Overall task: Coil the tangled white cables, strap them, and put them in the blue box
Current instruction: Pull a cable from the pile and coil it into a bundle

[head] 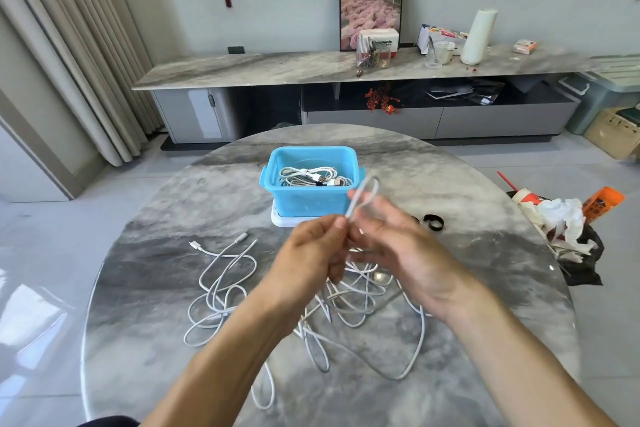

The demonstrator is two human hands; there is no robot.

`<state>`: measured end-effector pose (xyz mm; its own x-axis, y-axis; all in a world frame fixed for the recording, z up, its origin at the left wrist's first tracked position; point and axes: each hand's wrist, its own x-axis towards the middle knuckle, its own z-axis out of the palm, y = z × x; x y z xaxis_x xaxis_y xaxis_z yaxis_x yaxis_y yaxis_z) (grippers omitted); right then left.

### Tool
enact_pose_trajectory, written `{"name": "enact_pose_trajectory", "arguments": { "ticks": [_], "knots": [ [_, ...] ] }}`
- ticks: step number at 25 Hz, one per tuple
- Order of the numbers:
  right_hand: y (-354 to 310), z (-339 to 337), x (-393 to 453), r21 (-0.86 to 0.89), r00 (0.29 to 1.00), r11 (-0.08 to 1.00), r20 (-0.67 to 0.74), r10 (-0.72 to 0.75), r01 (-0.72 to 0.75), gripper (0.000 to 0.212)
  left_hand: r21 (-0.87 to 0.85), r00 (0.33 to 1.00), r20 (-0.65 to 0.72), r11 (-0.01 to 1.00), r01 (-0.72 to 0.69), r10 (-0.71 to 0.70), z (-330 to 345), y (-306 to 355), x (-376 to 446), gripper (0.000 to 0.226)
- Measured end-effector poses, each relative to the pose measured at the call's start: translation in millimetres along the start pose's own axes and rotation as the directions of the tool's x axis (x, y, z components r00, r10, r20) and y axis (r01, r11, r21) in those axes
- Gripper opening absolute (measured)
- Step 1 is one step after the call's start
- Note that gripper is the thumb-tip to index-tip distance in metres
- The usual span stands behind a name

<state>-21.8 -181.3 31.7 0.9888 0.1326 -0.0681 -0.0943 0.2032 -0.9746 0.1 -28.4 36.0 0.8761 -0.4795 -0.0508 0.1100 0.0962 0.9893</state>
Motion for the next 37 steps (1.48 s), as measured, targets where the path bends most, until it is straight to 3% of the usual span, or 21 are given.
{"name": "enact_pose_trajectory", "arguments": {
  "ticks": [1,3,4,5,7,9,11,13,15,17,18,23,26,28,32,37],
  "knots": [
    [5,-1,-2,-0.245,0.991,0.967,0.092,0.098,-0.073,0.051,-0.066,0.996,-0.077,0.997,-0.043,0.038,-6,3,2,0.031],
    [15,-2,-5,-0.655,0.948,0.747,0.155,0.279,-0.113,0.04,-0.22,0.981,-0.184,0.97,-0.099,0.058,-17,12,6,0.03],
    [14,-4,-5,-0.728,0.95,0.679,0.136,0.28,-0.095,0.034,-0.286,0.976,-0.211,0.952,-0.113,0.052,-22,16,7,0.029],
    [8,-7,-6,-0.732,0.97,0.676,0.093,0.225,-0.086,0.032,-0.322,0.972,-0.231,0.939,-0.121,0.046,-27,19,9,0.029],
    [-12,-21,-11,-0.53,0.996,0.844,-0.054,0.068,-0.086,0.031,-0.197,0.958,-0.273,0.97,-0.145,0.088,-36,21,11,0.03],
    [-30,-33,-17,-0.117,0.987,0.993,-0.157,-0.023,0.004,0.028,0.276,0.938,-0.227,0.941,-0.195,0.261,-40,18,9,0.03],
    [-36,-35,-21,0.159,0.98,0.982,-0.186,-0.068,0.098,0.028,0.618,0.942,0.0,0.741,-0.263,0.335,-33,12,6,0.028],
    [-34,-31,-19,0.265,0.978,0.957,-0.196,-0.065,0.117,0.028,0.702,0.947,0.194,0.638,-0.316,0.255,-19,6,2,0.027],
    [-33,-26,-18,0.335,0.977,0.932,-0.2,-0.073,0.138,0.028,0.623,0.951,0.264,0.724,-0.296,0.162,-9,3,0,0.029],
    [-31,-24,-16,0.375,0.972,0.91,-0.215,-0.098,0.175,0.023,0.458,0.965,0.239,0.863,-0.212,0.11,-8,1,0,0.032],
    [-28,-22,-15,0.353,0.969,0.917,-0.22,-0.112,0.186,0.021,0.432,0.975,0.195,0.882,-0.186,0.11,-8,0,1,0.032],
    [-19,-15,-9,0.17,0.943,0.959,-0.285,-0.173,0.227,0.018,0.51,0.982,0.063,0.84,-0.187,0.18,-6,-6,1,0.036],
    [-17,-12,-8,0.079,0.895,0.963,-0.396,-0.206,0.256,0.02,0.447,0.97,-0.031,0.871,-0.201,0.24,-2,-8,2,0.033],
    [-13,-5,-8,0.12,0.895,0.962,-0.41,-0.179,0.247,0.019,0.398,0.959,-0.087,0.892,-0.214,0.269,2,-10,3,0.035],
    [-7,4,-6,0.131,0.908,0.971,-0.397,-0.133,0.2,0.013,0.196,0.988,-0.061,0.972,-0.127,0.142,10,-10,-1,0.034],
    [-7,0,-6,-0.099,0.862,0.962,-0.429,-0.271,0.253,0.013,0.021,0.995,0.005,0.995,0.099,-0.099,14,-1,-6,0.03]
  ]
}}
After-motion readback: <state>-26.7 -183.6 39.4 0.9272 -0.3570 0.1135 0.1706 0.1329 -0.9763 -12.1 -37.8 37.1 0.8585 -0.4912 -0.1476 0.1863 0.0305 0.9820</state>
